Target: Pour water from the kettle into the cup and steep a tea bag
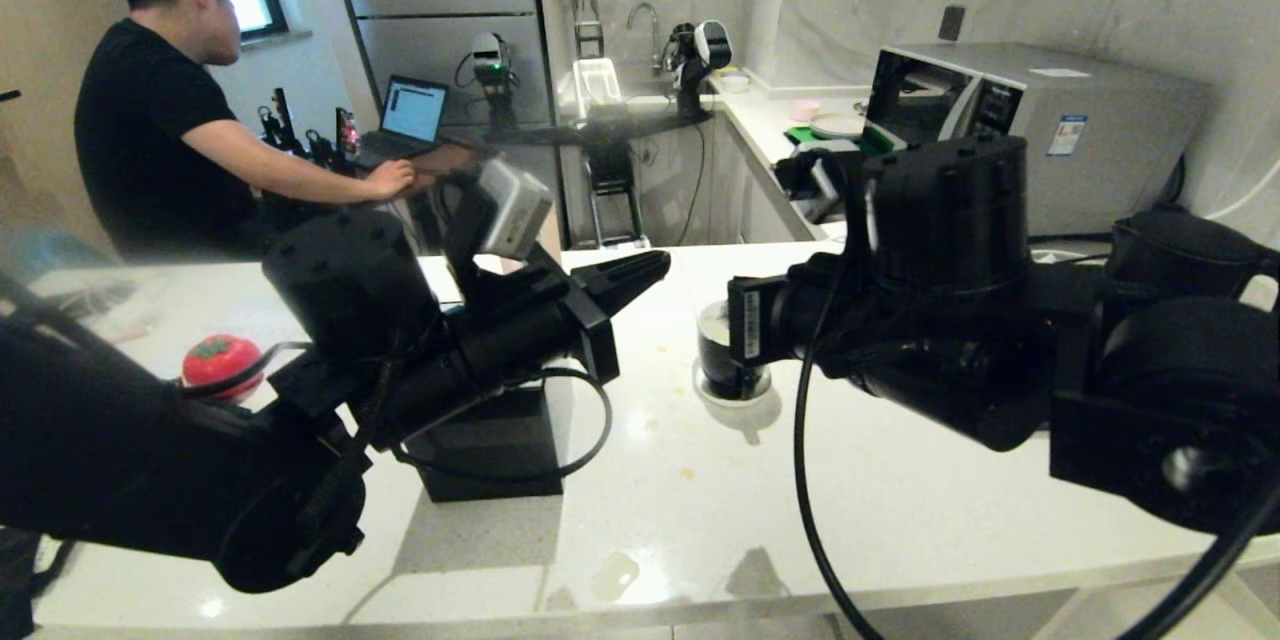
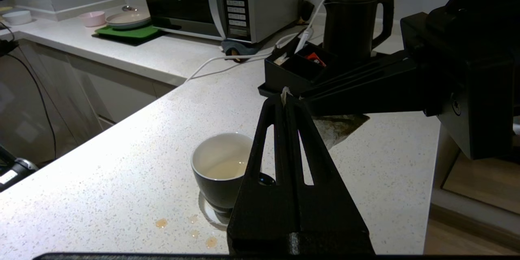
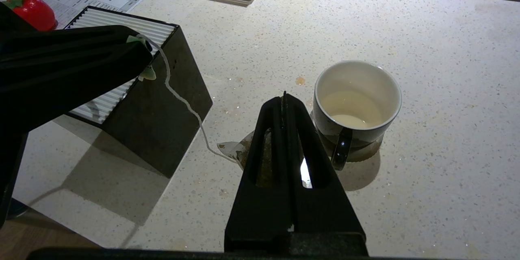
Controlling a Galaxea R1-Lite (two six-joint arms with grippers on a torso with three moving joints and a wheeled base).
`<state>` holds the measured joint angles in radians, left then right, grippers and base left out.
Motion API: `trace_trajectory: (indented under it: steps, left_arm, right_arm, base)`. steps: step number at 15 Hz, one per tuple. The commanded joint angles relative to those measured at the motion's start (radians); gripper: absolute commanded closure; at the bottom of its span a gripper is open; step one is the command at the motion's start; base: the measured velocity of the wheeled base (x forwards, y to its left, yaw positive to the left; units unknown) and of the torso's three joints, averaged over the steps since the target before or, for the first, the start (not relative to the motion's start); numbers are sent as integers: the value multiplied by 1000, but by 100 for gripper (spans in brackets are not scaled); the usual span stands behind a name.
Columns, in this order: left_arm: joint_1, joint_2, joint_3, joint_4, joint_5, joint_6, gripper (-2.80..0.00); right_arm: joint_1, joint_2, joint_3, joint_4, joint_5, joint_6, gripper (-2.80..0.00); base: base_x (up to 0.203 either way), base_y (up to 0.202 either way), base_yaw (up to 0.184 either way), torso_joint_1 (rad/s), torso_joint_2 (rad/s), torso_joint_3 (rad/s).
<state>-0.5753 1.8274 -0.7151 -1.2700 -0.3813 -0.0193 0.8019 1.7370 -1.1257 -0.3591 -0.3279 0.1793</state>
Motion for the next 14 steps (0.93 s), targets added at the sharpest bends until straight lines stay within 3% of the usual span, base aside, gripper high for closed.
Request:
trace_trajectory:
  steps: [1, 2, 14]
  left_arm:
    - [0, 3, 0, -8, -2, -1, 0]
    - [0, 3, 0, -8, -2, -1, 0]
    - [6, -4, 2, -8, 0, -1, 0]
  right_arm:
    - [0, -5, 3, 2, 0, 2, -74]
    - [0, -5, 3, 2, 0, 2, -280]
    - [0, -104, 44, -8, -7, -38, -280]
  base:
    - [0, 0, 0, 0, 0, 0]
    - [0, 0, 0, 0, 0, 0]
    - [0, 0, 0, 0, 0, 0]
